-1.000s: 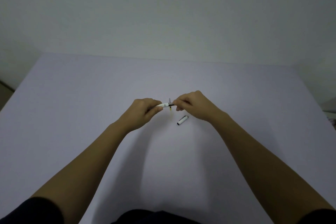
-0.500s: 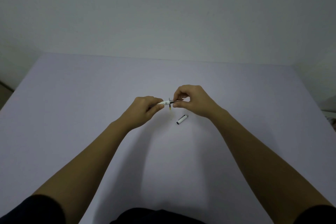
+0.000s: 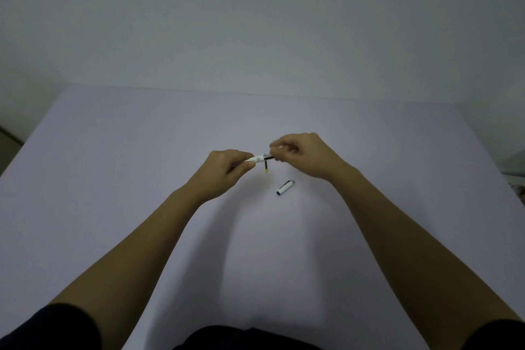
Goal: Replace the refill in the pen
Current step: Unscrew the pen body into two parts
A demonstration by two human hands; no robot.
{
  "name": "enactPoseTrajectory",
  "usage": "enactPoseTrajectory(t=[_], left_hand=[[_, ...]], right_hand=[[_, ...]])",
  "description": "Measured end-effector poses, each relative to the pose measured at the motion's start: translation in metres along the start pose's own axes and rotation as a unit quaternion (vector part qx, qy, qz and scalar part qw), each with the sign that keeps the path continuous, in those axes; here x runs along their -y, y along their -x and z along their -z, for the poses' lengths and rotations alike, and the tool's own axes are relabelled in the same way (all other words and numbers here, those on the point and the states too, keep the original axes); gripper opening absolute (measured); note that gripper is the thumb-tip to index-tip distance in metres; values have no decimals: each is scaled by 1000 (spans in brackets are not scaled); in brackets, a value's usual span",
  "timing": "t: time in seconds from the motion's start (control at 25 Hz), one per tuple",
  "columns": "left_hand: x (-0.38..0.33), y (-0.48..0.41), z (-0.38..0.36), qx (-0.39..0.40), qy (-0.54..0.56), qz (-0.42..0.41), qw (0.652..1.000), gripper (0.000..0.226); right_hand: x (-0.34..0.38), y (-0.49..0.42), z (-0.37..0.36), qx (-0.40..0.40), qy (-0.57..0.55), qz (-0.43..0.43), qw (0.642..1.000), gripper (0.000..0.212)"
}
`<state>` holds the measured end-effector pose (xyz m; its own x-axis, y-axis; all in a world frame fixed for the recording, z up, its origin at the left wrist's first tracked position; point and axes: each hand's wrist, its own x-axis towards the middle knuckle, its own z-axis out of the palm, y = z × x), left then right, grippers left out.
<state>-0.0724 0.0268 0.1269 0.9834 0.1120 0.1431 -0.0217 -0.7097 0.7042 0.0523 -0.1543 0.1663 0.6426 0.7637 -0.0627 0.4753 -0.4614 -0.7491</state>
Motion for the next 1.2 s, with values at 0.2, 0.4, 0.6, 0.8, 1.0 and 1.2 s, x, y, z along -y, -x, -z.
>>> enactPoseTrajectory(t=[0.2,0.4,0.6,0.8,1.0,1.2], left_hand=[[-4,0,-1,4,-2,5,1000,25],[-7,-1,0,7,-6,1,1000,26],[-10,-1,1,-2,16,15,1000,31],[-13,0,1,11,12,23,1000,31],[-12,-1,3,-1,10,27,1000,26],[-9,0,4,8,10,26,1000,25]], right_hand=[[2,1,-1,-8,-16,40,999,10],[3,0,0,0,13,-25,1000,16],[9,3,1,-31,-39,20,999,11],[9,0,5,-23,-6,-8,1000,5],[9,4,2,-25,-27,-9,999,12],[10,2,0,-24,-46,-15,999,12]])
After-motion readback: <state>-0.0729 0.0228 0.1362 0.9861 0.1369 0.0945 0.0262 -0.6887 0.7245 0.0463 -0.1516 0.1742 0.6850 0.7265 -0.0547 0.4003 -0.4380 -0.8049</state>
